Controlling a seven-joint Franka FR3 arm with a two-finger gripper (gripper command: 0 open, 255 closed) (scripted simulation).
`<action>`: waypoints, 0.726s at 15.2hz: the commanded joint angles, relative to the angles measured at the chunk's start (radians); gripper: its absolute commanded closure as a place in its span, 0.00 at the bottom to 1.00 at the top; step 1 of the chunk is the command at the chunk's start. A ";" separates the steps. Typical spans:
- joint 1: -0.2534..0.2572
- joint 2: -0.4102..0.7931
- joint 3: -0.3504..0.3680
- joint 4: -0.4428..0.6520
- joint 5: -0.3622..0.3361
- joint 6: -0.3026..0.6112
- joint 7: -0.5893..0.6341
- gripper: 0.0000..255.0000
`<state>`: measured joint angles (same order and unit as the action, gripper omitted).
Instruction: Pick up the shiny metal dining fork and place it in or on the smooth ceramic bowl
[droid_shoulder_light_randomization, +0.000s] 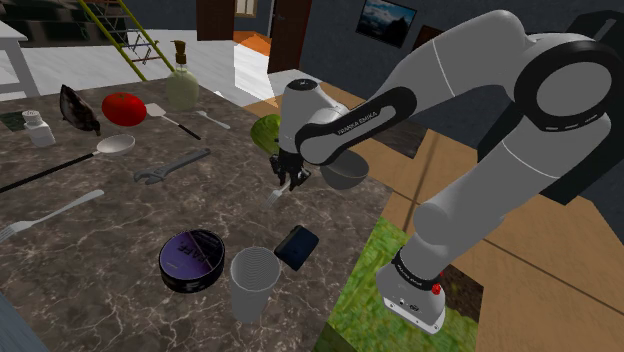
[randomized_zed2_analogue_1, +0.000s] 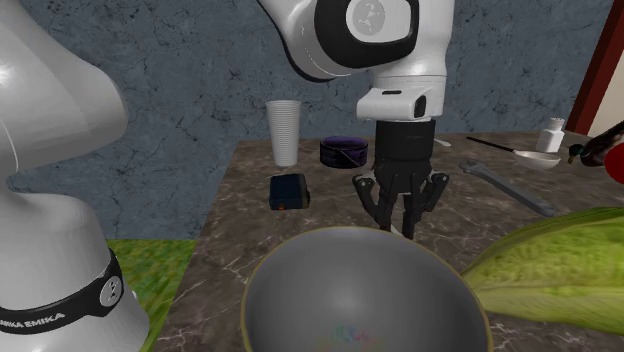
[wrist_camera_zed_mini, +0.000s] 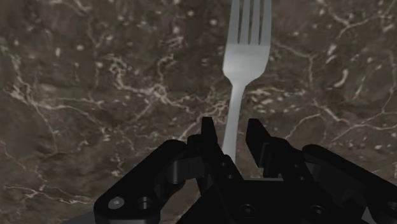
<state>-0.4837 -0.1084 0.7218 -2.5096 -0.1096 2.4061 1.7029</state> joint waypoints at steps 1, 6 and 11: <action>0.000 0.000 0.000 0.000 0.000 0.000 0.000 1.00; 0.017 -0.066 -0.017 0.021 0.065 -0.070 -0.056 1.00; 0.032 -0.123 -0.037 0.049 0.110 -0.143 -0.097 1.00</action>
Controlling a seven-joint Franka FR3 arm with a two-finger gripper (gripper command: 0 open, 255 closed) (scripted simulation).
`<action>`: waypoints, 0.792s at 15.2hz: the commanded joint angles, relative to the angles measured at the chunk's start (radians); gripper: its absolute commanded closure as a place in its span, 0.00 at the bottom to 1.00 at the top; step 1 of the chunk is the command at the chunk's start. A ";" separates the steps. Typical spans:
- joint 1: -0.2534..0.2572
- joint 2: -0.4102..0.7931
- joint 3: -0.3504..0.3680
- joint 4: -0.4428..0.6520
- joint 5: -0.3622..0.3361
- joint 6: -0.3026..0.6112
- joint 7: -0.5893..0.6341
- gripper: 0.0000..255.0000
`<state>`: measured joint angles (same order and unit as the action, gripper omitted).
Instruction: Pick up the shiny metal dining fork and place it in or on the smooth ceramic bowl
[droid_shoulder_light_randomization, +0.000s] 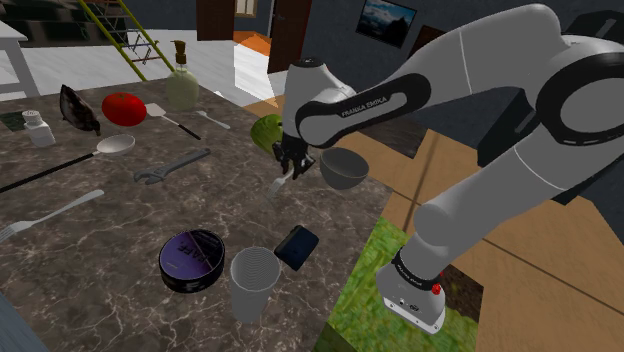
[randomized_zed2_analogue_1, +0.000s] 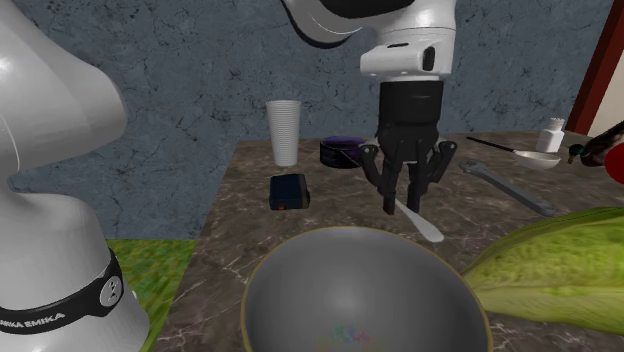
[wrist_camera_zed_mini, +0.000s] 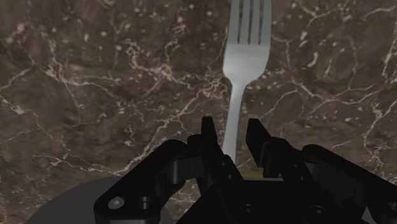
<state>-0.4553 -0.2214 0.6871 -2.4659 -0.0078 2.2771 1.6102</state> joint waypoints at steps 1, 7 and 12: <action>0.006 -0.020 -0.006 0.012 0.015 -0.028 -0.012 1.00; 0.019 -0.073 -0.030 0.054 0.047 -0.115 -0.047 1.00; 0.026 -0.108 -0.048 0.095 0.064 -0.187 -0.069 1.00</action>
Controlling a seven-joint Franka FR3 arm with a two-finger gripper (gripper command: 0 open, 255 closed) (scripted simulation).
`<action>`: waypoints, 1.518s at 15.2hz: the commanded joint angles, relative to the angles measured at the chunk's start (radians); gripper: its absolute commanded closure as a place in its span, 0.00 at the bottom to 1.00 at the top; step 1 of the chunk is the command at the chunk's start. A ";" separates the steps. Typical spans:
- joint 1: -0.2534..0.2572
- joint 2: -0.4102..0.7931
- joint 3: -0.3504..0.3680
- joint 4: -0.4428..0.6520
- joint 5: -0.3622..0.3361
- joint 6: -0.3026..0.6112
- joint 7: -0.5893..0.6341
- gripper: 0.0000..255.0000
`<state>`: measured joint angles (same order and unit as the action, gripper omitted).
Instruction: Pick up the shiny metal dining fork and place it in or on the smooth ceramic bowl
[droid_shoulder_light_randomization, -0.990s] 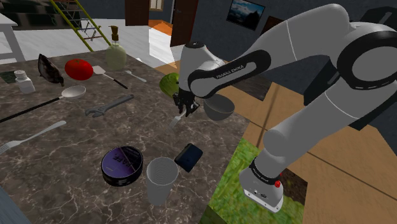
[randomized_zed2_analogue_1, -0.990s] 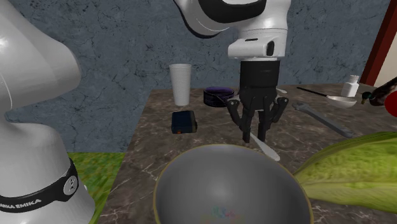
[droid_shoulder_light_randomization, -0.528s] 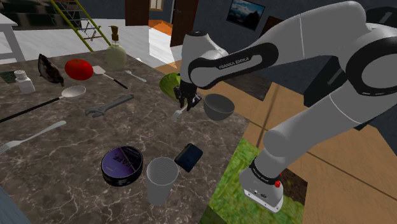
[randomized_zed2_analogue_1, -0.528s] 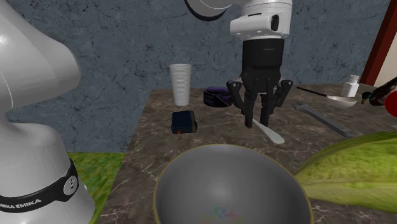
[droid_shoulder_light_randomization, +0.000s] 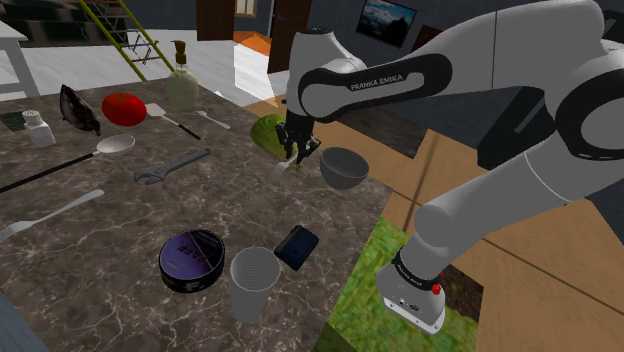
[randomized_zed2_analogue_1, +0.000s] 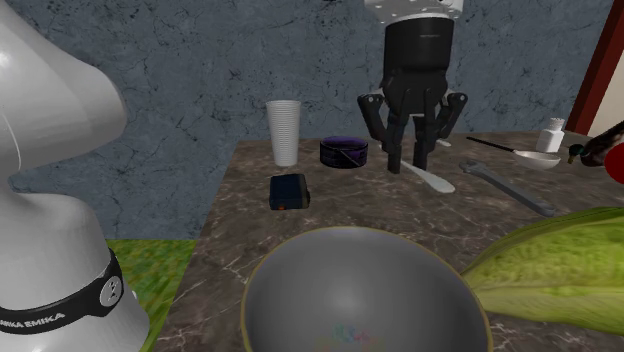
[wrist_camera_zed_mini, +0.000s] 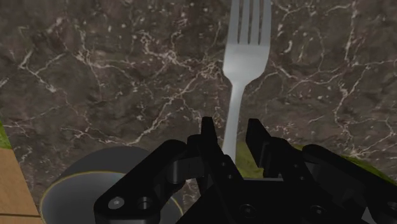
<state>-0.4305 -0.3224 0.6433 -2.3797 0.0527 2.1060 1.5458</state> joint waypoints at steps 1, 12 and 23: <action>0.002 -0.014 -0.008 0.018 0.006 -0.030 -0.009 1.00; 0.006 -0.081 -0.060 0.085 0.025 -0.157 -0.067 1.00; -0.044 -0.262 -0.300 -0.133 -0.002 -0.109 -0.360 1.00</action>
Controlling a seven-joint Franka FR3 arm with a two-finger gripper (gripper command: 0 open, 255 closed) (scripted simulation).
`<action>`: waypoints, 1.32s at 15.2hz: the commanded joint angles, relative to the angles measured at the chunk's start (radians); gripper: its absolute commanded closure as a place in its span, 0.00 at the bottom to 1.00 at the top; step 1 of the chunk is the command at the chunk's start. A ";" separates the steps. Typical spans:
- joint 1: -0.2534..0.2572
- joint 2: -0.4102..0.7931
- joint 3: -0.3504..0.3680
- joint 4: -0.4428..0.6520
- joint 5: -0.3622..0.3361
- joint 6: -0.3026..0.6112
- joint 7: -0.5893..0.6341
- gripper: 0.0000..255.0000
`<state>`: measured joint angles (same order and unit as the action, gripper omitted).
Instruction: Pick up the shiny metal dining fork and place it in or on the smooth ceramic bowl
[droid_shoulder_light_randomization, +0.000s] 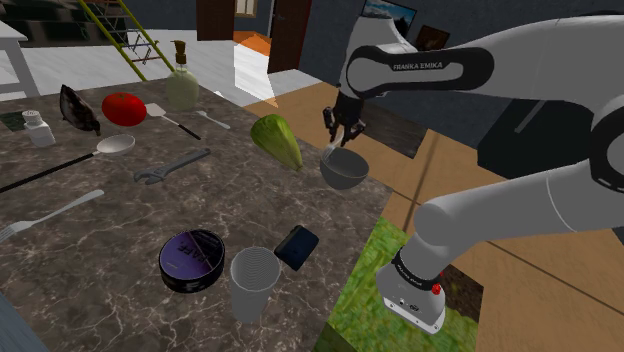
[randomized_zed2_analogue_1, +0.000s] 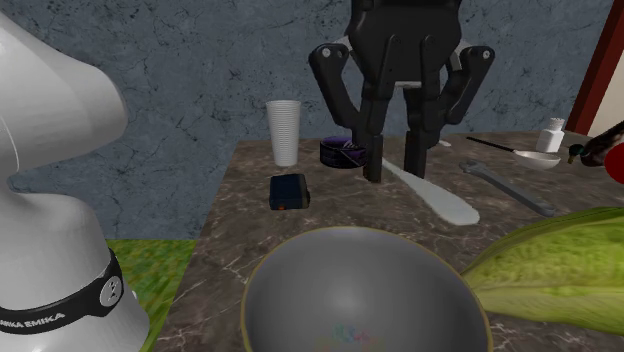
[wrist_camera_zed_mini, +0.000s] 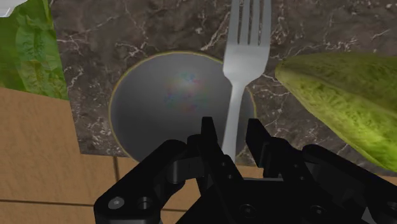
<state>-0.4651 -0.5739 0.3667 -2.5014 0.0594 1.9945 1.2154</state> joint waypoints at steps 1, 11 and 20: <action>-0.018 -0.020 -0.045 -0.024 -0.017 0.007 -0.055 1.00; -0.053 -0.017 -0.110 -0.126 -0.051 0.116 -0.133 1.00; -0.055 0.011 -0.100 -0.171 -0.052 0.188 -0.123 1.00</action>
<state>-0.5206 -0.5632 0.2659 -2.6720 0.0065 2.1808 1.0925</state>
